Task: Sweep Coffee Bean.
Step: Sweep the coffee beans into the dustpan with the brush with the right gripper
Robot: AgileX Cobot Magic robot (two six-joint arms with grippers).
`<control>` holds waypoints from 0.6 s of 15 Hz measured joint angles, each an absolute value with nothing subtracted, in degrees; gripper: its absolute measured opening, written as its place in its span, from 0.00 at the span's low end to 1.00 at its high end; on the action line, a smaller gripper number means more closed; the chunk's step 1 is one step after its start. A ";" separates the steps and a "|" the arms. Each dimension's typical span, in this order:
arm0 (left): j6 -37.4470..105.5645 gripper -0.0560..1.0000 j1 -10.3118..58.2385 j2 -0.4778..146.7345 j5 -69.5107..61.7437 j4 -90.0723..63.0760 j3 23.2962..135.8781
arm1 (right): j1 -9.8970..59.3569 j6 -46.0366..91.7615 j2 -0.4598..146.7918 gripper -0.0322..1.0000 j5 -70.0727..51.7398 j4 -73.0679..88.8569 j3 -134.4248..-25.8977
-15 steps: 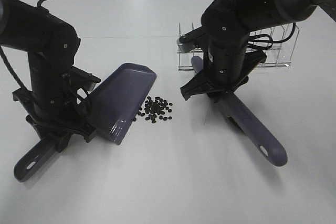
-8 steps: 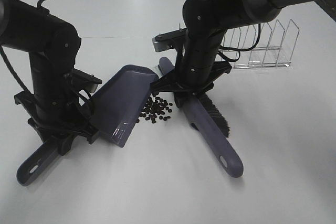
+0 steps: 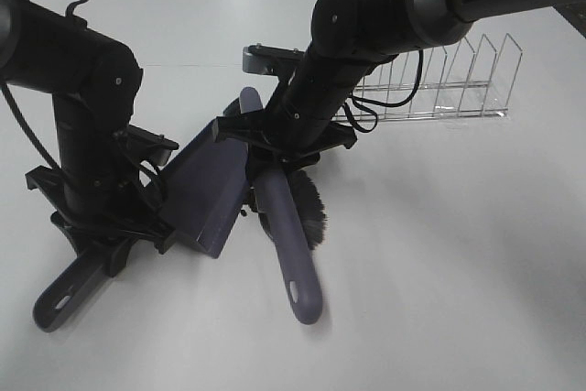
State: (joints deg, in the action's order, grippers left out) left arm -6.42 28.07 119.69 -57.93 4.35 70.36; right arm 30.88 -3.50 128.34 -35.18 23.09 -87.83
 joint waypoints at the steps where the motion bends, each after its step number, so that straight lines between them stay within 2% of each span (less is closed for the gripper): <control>1: -6.47 0.36 28.07 119.69 -57.93 4.01 70.36 | 30.88 -3.44 128.46 0.33 -33.63 25.61 -87.83; 4: -6.47 0.36 28.07 119.69 -57.93 3.67 70.36 | 30.83 -1.78 128.86 0.33 -32.43 30.65 -87.83; 9: -6.47 0.36 28.07 119.69 -57.98 3.55 70.36 | 30.83 10.49 128.11 0.33 -31.68 39.65 -88.29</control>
